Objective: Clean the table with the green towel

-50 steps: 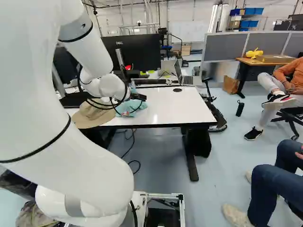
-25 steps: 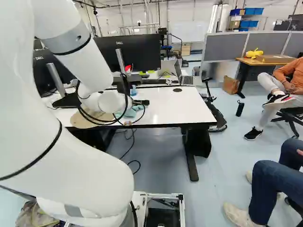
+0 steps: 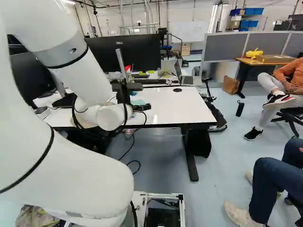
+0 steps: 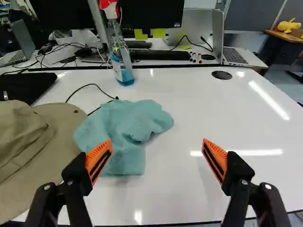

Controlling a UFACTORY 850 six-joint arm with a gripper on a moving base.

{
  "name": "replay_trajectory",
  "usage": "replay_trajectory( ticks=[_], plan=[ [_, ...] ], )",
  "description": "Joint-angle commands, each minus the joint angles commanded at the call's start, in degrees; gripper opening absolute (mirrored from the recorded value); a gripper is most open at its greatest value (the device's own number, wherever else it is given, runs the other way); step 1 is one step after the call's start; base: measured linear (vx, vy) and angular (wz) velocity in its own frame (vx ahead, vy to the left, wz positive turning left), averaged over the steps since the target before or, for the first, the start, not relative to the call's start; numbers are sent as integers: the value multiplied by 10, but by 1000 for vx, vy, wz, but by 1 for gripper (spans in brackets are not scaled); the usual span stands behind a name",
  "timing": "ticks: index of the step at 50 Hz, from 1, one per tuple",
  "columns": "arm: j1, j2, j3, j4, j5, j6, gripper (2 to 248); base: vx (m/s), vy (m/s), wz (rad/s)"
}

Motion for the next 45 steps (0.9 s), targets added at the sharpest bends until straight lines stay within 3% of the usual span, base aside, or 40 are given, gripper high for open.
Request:
replay_trajectory(
  ticks=[22,45],
  plan=[
    [-9,20,43,-3,55,0,247,0,0,0],
    [-13,29,61,-5,79,0,247,0,0,0]
  ],
)
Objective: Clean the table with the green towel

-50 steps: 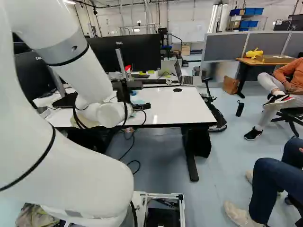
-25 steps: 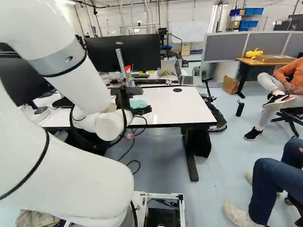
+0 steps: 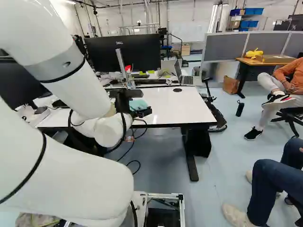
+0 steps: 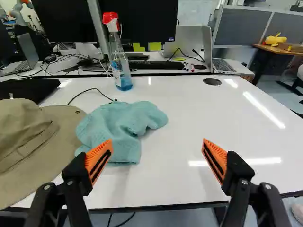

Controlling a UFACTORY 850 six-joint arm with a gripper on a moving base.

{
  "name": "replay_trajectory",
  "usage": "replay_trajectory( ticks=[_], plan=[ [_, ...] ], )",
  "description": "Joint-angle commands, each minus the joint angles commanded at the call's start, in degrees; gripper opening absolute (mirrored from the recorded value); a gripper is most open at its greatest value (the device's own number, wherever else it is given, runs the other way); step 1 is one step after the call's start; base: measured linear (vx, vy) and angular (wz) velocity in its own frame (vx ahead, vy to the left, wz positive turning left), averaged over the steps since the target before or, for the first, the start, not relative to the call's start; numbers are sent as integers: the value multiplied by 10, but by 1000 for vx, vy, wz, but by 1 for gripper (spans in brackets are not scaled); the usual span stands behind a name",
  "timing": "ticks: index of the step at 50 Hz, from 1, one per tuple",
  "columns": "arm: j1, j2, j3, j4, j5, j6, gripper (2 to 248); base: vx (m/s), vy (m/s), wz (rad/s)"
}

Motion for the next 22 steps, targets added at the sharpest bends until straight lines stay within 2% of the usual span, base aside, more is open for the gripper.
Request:
replay_trajectory(
  ticks=[22],
  plan=[
    [0,0,1,0,1,0,247,0,0,0]
  ],
)
